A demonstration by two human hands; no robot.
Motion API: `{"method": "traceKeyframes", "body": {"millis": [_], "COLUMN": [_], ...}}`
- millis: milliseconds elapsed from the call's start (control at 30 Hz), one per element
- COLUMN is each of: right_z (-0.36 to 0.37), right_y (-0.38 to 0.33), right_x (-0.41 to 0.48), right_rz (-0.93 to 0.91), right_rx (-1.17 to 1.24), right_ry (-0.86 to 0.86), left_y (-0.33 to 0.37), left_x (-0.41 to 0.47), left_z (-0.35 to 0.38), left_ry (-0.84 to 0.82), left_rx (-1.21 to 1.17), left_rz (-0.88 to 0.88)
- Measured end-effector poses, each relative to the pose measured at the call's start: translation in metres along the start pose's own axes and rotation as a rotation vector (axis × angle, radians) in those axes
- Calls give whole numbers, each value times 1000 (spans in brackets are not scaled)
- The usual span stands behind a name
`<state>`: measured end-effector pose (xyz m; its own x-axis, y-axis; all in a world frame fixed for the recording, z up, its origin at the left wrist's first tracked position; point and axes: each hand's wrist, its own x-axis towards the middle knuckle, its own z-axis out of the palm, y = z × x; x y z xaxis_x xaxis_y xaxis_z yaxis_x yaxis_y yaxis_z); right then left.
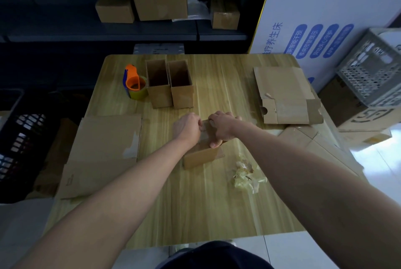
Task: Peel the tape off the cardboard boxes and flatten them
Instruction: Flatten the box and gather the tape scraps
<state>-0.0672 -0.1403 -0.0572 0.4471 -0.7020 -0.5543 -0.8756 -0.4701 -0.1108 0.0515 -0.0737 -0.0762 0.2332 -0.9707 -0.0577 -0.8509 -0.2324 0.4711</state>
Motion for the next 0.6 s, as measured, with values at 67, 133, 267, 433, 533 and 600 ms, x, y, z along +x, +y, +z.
{"method": "traceKeyframes", "body": {"millis": [67, 133, 267, 433, 533, 600], "right_z": [0, 0, 0, -3, -3, -4], "right_y": [0, 0, -1, -3, -3, -3], "right_x": [-1, -1, -3, -8, -10, -10], "right_rz": [1, 3, 2, -2, 0, 6], "right_rx": [-8, -13, -17, 12, 23, 22], "right_ry": [8, 12, 14, 1, -10, -18], "left_y": [0, 0, -5, -15, -19, -19], "left_x": [-1, -1, 2, -2, -7, -9], "left_z": [1, 1, -3, -5, 1, 2], "left_ry": [-7, -23, -88, -90, -25, 0], "left_rx": [31, 52, 4, -83, -150, -173], "left_rz": [25, 47, 55, 68, 76, 64]}}
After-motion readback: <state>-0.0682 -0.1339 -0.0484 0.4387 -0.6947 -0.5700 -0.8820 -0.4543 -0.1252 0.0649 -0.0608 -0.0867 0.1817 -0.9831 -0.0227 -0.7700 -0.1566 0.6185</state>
